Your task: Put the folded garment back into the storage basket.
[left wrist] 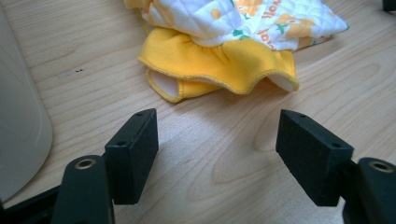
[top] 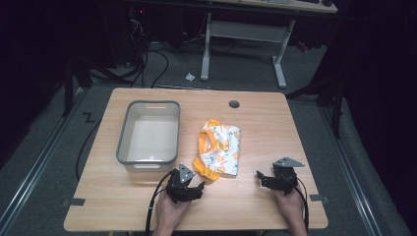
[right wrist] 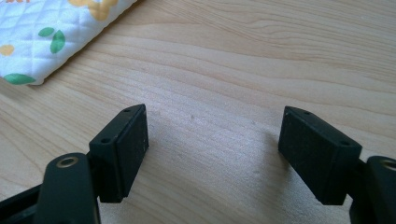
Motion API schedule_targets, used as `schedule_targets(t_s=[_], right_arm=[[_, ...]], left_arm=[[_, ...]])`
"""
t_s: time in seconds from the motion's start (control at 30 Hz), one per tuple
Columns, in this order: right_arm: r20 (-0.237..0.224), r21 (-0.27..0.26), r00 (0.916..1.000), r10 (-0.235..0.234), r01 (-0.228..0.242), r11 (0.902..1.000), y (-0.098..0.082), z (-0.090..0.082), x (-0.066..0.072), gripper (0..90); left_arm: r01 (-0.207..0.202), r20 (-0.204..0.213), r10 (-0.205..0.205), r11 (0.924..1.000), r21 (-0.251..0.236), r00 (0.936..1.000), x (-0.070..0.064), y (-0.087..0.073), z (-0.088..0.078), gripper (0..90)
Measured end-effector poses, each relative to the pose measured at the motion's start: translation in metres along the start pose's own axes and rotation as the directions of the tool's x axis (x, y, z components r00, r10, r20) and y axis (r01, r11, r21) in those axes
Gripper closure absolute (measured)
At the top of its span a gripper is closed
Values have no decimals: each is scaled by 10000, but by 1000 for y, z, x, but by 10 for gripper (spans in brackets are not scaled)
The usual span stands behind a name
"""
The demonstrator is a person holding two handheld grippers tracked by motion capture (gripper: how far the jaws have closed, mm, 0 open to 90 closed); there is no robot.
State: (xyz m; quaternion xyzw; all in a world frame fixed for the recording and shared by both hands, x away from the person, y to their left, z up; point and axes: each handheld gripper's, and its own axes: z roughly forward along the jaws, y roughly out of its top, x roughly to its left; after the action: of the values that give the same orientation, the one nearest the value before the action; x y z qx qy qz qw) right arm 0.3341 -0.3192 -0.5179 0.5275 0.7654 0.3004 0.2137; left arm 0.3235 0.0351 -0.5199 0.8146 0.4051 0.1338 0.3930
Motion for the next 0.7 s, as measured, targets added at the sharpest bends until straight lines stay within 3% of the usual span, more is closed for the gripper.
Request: schedule_targets(t_s=[0.3, 0.7], right_arm=[[0, 1, 10000, -6, 6, 10000, 0, 0, 0, 244], [0, 1, 10000, -7, 7, 10000, 0, 0, 0, 243]], left_arm=[[60, 136, -53, 9987, -515, 9999, -6, 12, -10, 298], [-230, 417, 248, 9988, -435, 9988, -14, 20, -10, 299]])
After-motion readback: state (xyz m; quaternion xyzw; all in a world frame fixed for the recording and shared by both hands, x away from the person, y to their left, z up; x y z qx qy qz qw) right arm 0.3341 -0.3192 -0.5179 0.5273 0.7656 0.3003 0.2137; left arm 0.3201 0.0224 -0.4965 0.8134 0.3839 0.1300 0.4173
